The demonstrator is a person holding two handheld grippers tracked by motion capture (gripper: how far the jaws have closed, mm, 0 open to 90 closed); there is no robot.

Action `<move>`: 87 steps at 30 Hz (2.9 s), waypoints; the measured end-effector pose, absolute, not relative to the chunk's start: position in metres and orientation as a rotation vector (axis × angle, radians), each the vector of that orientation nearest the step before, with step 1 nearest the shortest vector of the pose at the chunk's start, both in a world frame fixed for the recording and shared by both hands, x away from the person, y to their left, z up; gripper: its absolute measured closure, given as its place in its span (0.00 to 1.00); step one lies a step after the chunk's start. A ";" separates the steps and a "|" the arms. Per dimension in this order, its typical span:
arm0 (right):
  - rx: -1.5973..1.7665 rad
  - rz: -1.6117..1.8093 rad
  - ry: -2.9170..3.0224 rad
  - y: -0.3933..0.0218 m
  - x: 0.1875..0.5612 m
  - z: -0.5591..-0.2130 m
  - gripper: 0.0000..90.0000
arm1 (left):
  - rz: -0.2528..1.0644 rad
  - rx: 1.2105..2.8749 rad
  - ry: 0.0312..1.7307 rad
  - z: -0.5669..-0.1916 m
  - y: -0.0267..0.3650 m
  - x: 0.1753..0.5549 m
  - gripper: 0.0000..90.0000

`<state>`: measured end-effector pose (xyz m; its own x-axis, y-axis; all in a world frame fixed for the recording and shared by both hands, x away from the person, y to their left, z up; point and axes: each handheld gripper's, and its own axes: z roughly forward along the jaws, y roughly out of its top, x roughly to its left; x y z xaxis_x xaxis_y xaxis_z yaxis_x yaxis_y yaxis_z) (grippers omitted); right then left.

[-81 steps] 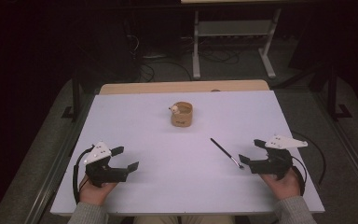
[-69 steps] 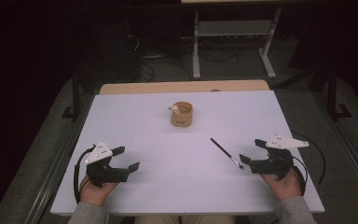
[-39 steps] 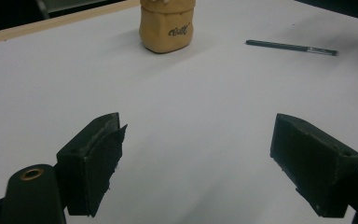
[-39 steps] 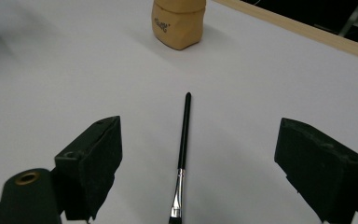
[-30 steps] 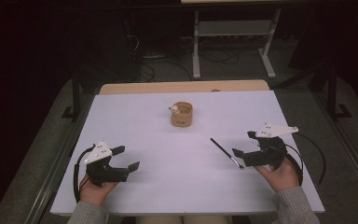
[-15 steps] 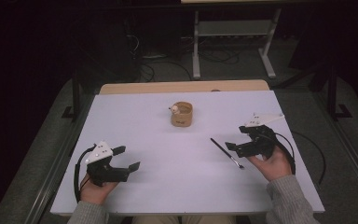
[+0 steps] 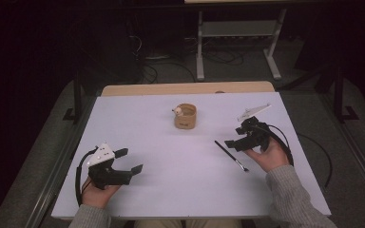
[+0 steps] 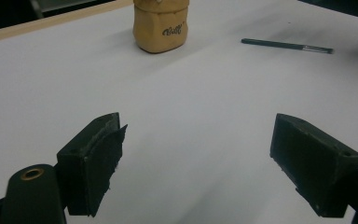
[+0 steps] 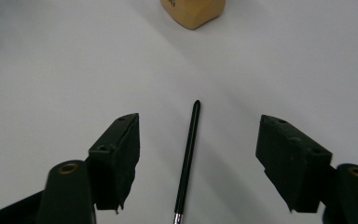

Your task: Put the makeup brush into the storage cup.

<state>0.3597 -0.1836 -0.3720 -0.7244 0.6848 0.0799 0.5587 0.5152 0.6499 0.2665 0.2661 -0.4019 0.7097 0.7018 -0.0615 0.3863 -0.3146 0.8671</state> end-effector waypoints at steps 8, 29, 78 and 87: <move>1.113 0.872 2.654 -0.176 0.372 -0.389 0.42 | 0.406 1.947 0.829 -0.402 0.264 0.267 0.18; 1.124 0.712 2.742 -0.162 0.371 -0.420 0.64 | 0.403 1.928 0.832 -0.402 0.265 0.268 0.18; 0.985 0.895 2.738 -0.177 0.355 -0.392 0.93 | 0.366 2.019 0.730 -0.398 0.238 0.269 0.24; 0.812 0.987 2.734 -0.161 0.343 -0.347 0.93 | 0.307 2.075 0.635 -0.386 0.218 0.276 0.28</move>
<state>0.3428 -0.1613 -0.3471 -0.8482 0.5259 0.0639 0.4454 0.6426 0.6235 0.2764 0.2184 -0.3860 0.8360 0.5482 -0.0256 0.3201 -0.4492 0.8341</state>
